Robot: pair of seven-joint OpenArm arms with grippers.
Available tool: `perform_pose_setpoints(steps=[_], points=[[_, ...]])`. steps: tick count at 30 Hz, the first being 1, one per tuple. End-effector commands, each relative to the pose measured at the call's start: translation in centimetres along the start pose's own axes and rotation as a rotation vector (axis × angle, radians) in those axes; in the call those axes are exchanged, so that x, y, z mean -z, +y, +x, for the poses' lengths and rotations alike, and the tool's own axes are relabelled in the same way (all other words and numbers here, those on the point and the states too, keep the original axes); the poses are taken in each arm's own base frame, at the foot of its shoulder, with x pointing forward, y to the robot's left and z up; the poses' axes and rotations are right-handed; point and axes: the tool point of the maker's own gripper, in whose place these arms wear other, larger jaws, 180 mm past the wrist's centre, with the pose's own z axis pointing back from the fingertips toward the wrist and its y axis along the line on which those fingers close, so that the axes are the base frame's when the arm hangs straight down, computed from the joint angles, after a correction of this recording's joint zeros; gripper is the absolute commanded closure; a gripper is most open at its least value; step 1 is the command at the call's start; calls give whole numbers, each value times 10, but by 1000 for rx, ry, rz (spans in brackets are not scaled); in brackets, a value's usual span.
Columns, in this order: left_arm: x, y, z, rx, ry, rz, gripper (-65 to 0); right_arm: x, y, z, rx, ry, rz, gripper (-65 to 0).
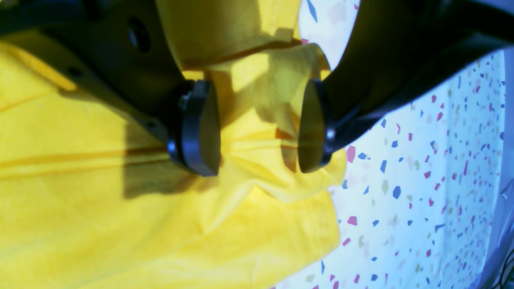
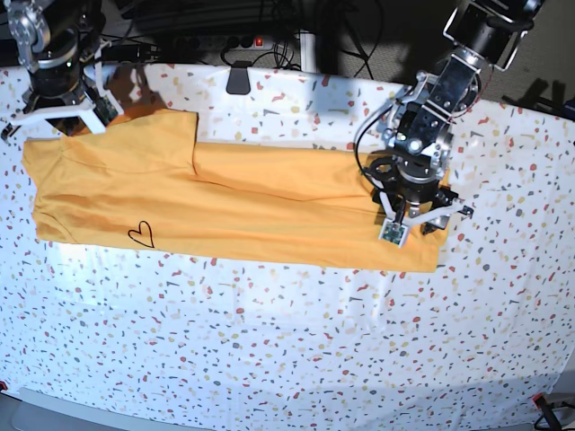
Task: Fold the T-shirt properly
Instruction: 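Lower the folded shoulder end onto the shirt with the right gripper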
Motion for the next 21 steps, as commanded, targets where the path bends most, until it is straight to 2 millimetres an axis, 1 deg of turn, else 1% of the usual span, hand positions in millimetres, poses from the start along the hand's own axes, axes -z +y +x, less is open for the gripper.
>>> perform_pose_setpoints(steps=[1, 4, 7, 9, 13, 18, 19, 21], points=[[-2, -14, -48, -4, 193, -69, -314, -1, -14, 10, 11, -40, -43, 0], [-2, -14, -48, -4, 193, -69, -314, 9, -24, 19, 74, -62, -68, 0], [-2, -15, -48, -6, 192, -71, -314, 25, -33, 23, 162, -61, -91, 0], [-2, -18, -46, -9, 191, -75, -314, 39, -34, 20, 215, -37, -90, 0], [-2, -23, -43, -18, 185, -85, -314, 67, -46, 4, 256, 37, -131, 0], [-3, -36, -34, -36, 173, -106, -314, 96, -77, -13, 315, 110, -215, 0], [-4, -40, -32, -41, 170, -113, -314, 101, -83, -14, 323, 114, -228, 0], [-4, -44, -28, -49, 164, -121, -314, 110, -89, -13, 360, 106, -218, 0]])
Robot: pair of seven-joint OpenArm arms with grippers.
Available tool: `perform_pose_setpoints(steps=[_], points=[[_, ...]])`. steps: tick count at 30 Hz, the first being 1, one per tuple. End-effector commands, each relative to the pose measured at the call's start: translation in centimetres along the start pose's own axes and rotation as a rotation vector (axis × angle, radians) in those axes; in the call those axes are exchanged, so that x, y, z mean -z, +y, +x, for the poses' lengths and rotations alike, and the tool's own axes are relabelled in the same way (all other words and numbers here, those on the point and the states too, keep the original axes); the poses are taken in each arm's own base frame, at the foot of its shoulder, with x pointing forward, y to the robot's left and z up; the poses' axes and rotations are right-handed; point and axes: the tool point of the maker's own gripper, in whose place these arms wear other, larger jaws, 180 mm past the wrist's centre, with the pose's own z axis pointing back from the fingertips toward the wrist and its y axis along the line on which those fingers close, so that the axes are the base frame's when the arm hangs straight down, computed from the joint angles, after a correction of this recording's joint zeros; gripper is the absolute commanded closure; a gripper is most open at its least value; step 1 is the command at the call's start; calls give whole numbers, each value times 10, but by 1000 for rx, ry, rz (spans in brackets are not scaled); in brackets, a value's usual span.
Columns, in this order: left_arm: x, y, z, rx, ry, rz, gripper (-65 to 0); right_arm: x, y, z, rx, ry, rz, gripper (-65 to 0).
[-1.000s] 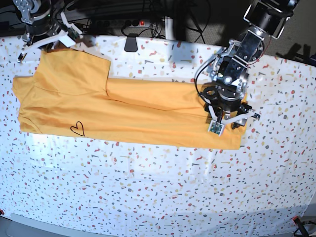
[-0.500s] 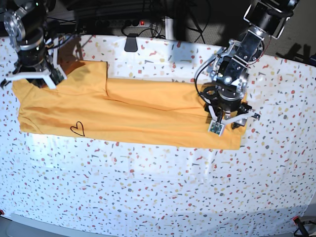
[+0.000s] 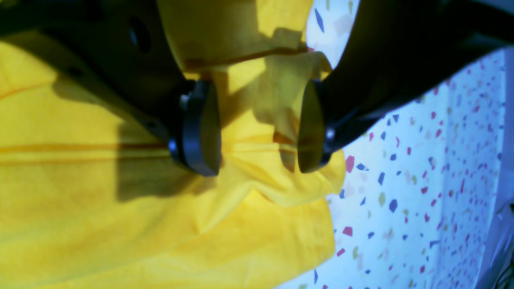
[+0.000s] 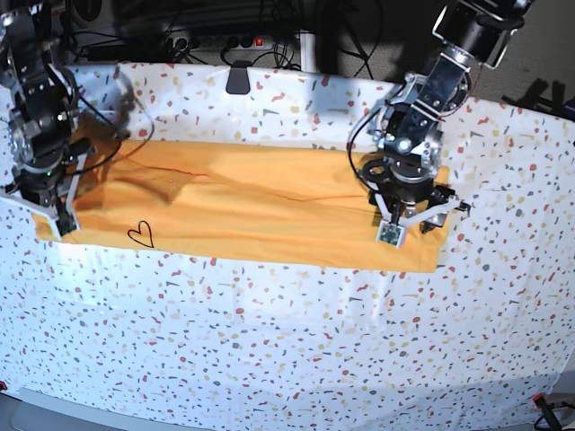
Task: Fold the T-shirt properly
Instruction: 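Lower the folded shoulder end onto the shirt with the right gripper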
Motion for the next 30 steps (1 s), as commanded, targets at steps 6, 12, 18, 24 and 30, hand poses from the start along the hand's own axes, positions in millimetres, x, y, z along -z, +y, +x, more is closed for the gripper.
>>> perform_pose_setpoints(steps=[6, 12, 18, 24, 30], points=[[-3, -35, -32, -20, 149, -136, -314, 14, -19, 21, 40, -55, 1, 0], [-3, -35, -33, -20, 149, -136, -314, 22, -13, 31, 7, -84, 76, 0], [-3, -35, -33, -20, 148, -136, -314, 26, -13, 34, -13, -111, 81, 0], [-3, -35, -33, -20, 149, -135, -314, 42, -29, 34, 18, -83, 49, 0], [-3, -35, -33, -20, 149, -136, -314, 53, -37, 36, 5, -66, 61, 0]])
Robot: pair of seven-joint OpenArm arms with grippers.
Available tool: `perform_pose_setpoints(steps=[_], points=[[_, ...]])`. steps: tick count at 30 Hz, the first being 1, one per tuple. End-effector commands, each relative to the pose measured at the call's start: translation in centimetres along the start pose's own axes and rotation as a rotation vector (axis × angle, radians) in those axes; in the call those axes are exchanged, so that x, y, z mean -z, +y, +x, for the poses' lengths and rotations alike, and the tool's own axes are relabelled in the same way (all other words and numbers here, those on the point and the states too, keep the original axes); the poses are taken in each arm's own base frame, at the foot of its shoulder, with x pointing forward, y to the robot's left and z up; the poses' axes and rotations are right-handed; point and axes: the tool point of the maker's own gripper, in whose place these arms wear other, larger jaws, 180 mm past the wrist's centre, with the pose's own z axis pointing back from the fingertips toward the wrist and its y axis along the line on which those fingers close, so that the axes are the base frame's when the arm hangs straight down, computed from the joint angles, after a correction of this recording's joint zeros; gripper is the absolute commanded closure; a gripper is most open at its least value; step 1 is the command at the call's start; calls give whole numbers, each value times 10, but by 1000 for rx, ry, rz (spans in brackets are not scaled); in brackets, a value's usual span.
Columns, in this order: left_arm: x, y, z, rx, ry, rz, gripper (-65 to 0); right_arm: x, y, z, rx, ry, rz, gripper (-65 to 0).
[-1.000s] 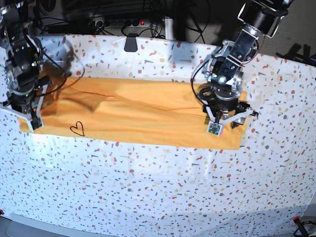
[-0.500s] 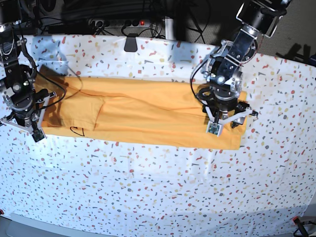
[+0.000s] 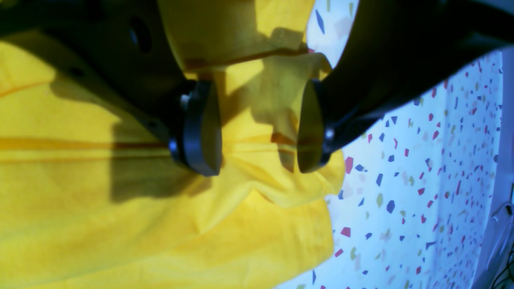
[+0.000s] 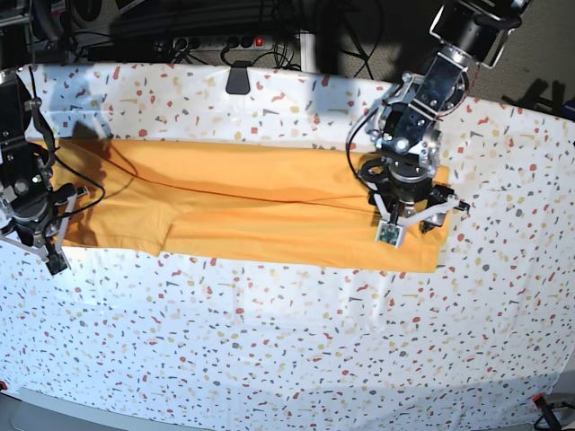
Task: Fold the T-shirt properly
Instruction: 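Lower the folded shoulder end onto the shirt with the right gripper, then release the hem end and move the left gripper to the strip's end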
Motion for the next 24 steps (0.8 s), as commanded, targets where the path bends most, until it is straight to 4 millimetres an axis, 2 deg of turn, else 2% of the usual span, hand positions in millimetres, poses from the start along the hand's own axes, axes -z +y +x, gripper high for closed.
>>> perform_pose_setpoints(steps=[1, 9, 10, 13, 15, 21, 24], points=[[-3, -33, -34, -17, 149, -137, -314, -4, -21, 13, -4, -41, -41, 0], [-3, -33, -34, -17, 149, -137, -314, -4, -18, 22, 13, -86, -23, 0], [-3, -33, -34, -17, 149, -137, -314, -4, -18, 23, 12, -94, -23, -29], [-3, -33, -34, -17, 149, -136, -314, -5, -19, 29, 16, -124, -27, -223], [-3, -33, -34, -17, 149, -136, -314, -5, -21, 31, 26, -140, -38, -300], [-2, -27, -32, 19, 136, -105, -314, -6, -31, 36, 75, -160, -84, -317], [-2, -20, -29, 40, 141, -81, -314, -6, -29, 37, 103, -159, -61, -317]])
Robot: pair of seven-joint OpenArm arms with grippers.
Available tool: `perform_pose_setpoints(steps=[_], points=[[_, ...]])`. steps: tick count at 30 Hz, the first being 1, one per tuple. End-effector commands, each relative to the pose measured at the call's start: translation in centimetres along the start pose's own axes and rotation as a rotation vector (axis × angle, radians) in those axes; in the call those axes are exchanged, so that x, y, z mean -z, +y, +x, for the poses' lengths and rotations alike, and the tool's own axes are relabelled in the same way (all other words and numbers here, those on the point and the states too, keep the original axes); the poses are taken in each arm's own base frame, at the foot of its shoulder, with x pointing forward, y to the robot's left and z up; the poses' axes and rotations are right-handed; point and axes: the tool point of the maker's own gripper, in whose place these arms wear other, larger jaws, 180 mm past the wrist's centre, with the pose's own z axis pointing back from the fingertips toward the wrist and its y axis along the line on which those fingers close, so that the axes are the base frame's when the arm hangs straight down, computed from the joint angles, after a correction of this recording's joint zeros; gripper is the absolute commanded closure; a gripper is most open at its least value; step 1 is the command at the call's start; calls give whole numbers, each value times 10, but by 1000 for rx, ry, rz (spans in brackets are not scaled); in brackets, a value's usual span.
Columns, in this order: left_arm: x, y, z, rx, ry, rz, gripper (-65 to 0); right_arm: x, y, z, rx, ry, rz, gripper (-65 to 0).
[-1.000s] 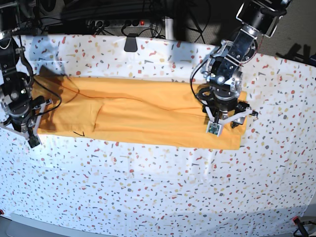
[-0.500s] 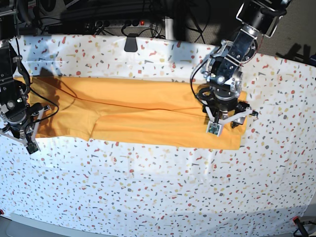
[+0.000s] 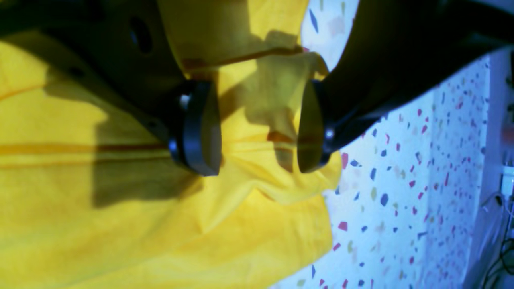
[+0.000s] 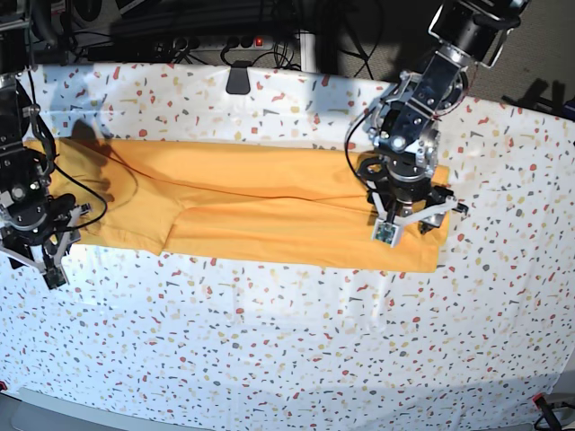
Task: Fold the T-shirt properly
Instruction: 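Release the hem end and move the left gripper to the strip's end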
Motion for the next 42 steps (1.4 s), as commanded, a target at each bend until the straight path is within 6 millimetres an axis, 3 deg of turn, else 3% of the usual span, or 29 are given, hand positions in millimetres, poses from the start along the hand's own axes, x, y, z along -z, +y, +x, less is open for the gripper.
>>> perform_pose_setpoints(steps=[1, 3, 10, 14, 17, 24, 28, 37, 42], points=[[-4, -23, -25, -5, 132, -107, -314, -3, -20, 14, 19, -41, -43, -317], [-8, -17, -9, -14, 104, -98, -314, -3, -15, 15, 50, -48, -12, -317], [-26, 14, 74, -86, -92, -82, -314, -5, -9, 22, 83, -73, 20, -317], [-26, 36, 104, -74, -156, -31, -314, -8, -10, 29, 80, -94, 19, -316], [-26, 49, 114, -62, -169, 1, -314, -8, -10, 30, 82, -94, 18, -317], [-19, 51, 72, -141, -37, -119, -314, -8, -10, 33, 90, -100, 16, -316], [-17, 61, 53, -145, 27, -126, -314, -8, -9, 35, 95, -103, 16, -316], [-21, 19, 20, -135, 23, -208, -314, -7, 5, 37, 123, -101, 42, -316], [-18, 36, 5, -6, -8, -98, -314, -6, 14, 39, 143, -105, 59, -316]])
